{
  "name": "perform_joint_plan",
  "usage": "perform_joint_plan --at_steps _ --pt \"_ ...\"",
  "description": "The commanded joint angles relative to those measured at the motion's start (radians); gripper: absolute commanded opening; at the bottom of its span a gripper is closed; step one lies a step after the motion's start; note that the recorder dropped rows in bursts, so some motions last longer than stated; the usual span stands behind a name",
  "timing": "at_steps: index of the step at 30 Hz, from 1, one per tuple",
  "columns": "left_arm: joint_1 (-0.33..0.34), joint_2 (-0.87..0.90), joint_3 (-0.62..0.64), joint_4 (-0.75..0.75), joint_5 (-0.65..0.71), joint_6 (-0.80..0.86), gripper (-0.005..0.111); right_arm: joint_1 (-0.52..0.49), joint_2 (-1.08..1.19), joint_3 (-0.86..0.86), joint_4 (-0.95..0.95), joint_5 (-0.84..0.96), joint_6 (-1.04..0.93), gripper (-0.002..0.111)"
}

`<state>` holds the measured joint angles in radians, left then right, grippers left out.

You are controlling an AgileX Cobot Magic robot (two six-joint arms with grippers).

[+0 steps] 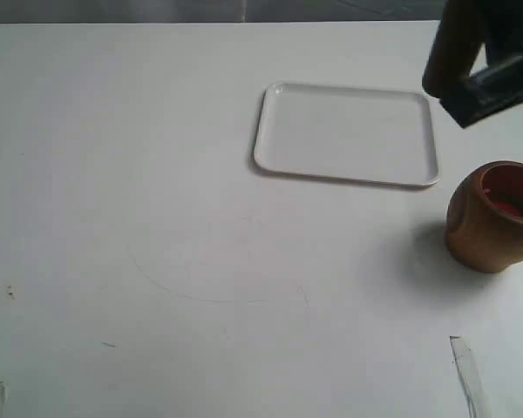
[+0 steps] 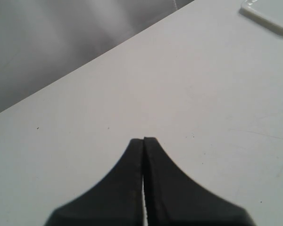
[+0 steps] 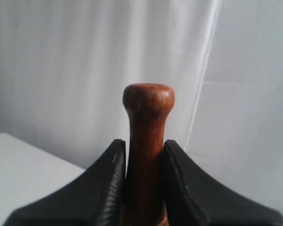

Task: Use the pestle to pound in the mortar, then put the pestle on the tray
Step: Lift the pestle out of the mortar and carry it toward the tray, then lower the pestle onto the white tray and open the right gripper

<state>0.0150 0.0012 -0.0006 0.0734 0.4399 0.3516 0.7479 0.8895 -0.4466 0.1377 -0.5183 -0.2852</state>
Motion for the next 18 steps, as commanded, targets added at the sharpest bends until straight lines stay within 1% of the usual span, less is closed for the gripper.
perform_joint_plan --at_steps 1,7,10,13,18 --pt "-0.008 -0.001 0.001 -0.007 -0.003 -0.008 0.000 -0.001 0.078 -0.202 -0.020 0.338 0.006 0.000" --pt "-0.008 -0.001 0.001 -0.007 -0.003 -0.008 0.000 -0.001 0.312 -0.457 -0.027 0.777 -0.088 0.000" --pt "-0.008 -0.001 0.001 -0.007 -0.003 -0.008 0.000 -0.001 0.462 -0.589 -0.027 0.990 -0.184 0.000" --pt "-0.008 -0.001 0.001 -0.007 -0.003 -0.008 0.000 -0.001 0.587 -0.698 -0.034 1.155 -0.285 0.000" --pt "-0.008 -0.001 0.001 -0.007 -0.003 -0.008 0.000 -0.001 0.786 -0.888 -0.148 1.382 -0.290 0.000"
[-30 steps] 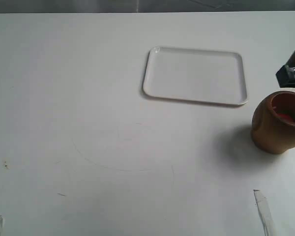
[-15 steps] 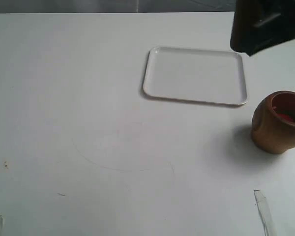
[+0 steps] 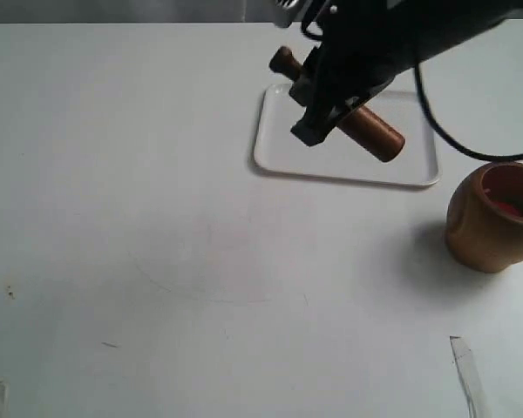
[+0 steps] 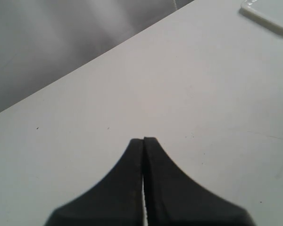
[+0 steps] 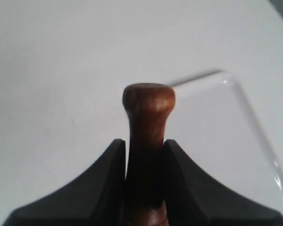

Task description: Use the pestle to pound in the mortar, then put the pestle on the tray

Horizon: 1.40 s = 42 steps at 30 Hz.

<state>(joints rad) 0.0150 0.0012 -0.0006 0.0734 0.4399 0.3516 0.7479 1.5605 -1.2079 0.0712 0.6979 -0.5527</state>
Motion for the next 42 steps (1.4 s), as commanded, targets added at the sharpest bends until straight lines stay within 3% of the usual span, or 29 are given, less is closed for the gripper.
perform_joint_plan --at_steps 1,7,11,18,23,25,29,31,36,42 --pt "-0.008 -0.001 0.001 -0.007 -0.003 -0.008 0.000 -0.001 0.153 -0.169 -0.096 0.204 -0.021 0.000" --pt "-0.008 -0.001 0.001 -0.007 -0.003 -0.008 0.000 -0.005 0.349 -0.394 -0.202 0.421 -0.042 0.000" --pt "-0.008 -0.001 0.001 -0.007 -0.003 -0.008 0.000 -0.064 0.502 -0.523 -0.246 0.523 -0.153 0.000" --pt "-0.008 -0.001 0.001 -0.007 -0.003 -0.008 0.000 -0.181 0.611 -0.538 -0.191 0.429 -0.247 0.000" --pt "-0.008 -0.001 0.001 -0.007 -0.003 -0.008 0.000 -0.200 0.620 -0.538 -0.142 0.349 -0.239 0.001" --pt "-0.008 -0.001 0.001 -0.007 -0.003 -0.008 0.000 -0.200 0.621 -0.538 -0.139 0.349 -0.239 0.013" --pt "-0.008 -0.001 0.001 -0.007 -0.003 -0.008 0.000 -0.200 0.621 -0.538 -0.145 0.351 -0.228 0.063" --pt "-0.008 -0.001 0.001 -0.007 -0.003 -0.008 0.000 -0.198 0.617 -0.538 -0.173 0.348 -0.211 0.076" --pt "-0.008 -0.001 0.001 -0.007 -0.003 -0.008 0.000 -0.198 0.556 -0.538 -0.328 0.292 -0.026 0.074" --pt "-0.008 -0.001 0.001 -0.007 -0.003 -0.008 0.000 -0.202 0.430 -0.538 -0.338 0.172 0.132 0.069"
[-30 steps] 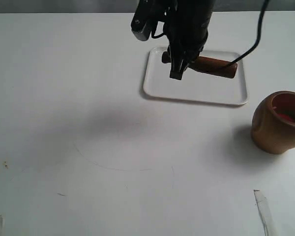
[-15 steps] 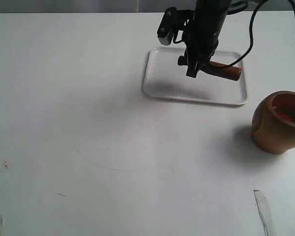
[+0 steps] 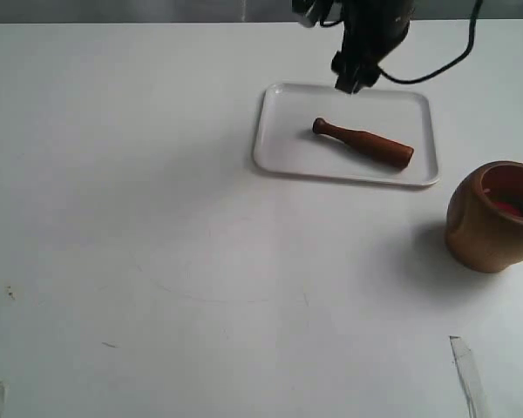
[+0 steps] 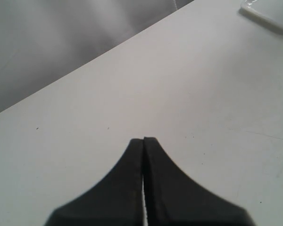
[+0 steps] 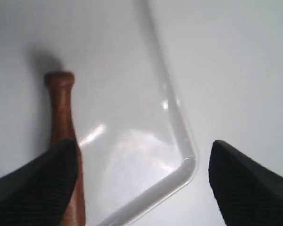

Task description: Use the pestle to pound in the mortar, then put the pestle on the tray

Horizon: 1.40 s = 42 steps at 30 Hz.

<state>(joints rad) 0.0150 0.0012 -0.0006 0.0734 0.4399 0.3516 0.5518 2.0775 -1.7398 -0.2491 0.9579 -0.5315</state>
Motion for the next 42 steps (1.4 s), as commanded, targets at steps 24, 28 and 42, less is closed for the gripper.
perform_joint_plan --at_steps 24,28,42 --pt "-0.008 -0.001 0.001 -0.007 -0.003 -0.008 0.000 -0.009 -0.824 0.888 0.214 -1.182 0.235 0.055" --pt "-0.008 -0.001 0.001 -0.007 -0.003 -0.008 0.000 -0.007 -0.957 1.103 0.212 -1.483 0.378 0.055" --pt "-0.008 -0.001 0.001 -0.007 -0.003 -0.008 0.000 -0.007 -1.407 1.602 -0.036 -1.831 0.657 0.047"
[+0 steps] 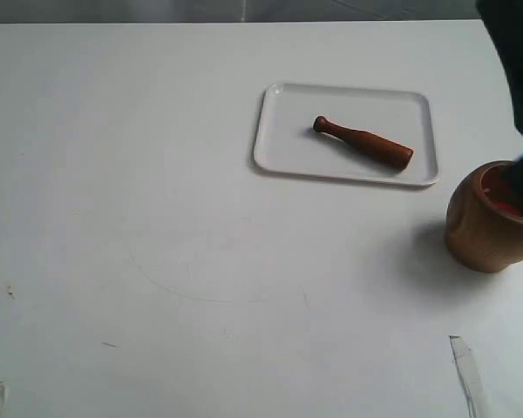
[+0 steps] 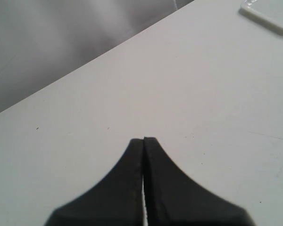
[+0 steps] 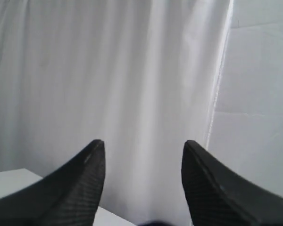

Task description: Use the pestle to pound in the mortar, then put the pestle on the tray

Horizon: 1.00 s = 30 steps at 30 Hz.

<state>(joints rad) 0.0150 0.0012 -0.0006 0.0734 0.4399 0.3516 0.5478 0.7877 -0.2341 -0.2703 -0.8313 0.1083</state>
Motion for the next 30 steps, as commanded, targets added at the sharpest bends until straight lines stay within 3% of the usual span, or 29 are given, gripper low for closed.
perform_joint_plan --at_steps 1,6,10,19,22,28,30 --pt "-0.008 -0.001 0.001 -0.007 -0.003 -0.008 0.000 -0.003 -0.153 0.122 -0.015 -0.031 0.027 0.047" --pt "-0.008 -0.001 0.001 -0.007 -0.003 -0.008 0.000 -0.003 -0.305 0.234 -0.034 0.066 0.052 0.047" --pt "-0.008 -0.001 0.001 -0.007 -0.003 -0.008 0.000 0.000 -0.405 0.234 -0.156 0.284 0.138 0.047" --pt "-0.008 -0.001 0.001 -0.007 -0.003 -0.008 0.000 0.000 -0.511 0.234 -0.173 0.541 0.311 0.044" --pt "-0.008 -0.001 0.001 -0.007 -0.003 -0.008 0.000 0.000 -0.511 0.234 -0.173 0.696 0.399 0.033" --pt "-0.008 -0.001 0.001 -0.007 -0.003 -0.008 0.000 0.001 -0.511 0.234 -0.105 0.867 0.526 0.000" --pt "-0.008 -0.001 0.001 -0.007 -0.003 -0.008 0.000 0.001 -0.511 0.234 -0.105 0.867 0.524 0.000"
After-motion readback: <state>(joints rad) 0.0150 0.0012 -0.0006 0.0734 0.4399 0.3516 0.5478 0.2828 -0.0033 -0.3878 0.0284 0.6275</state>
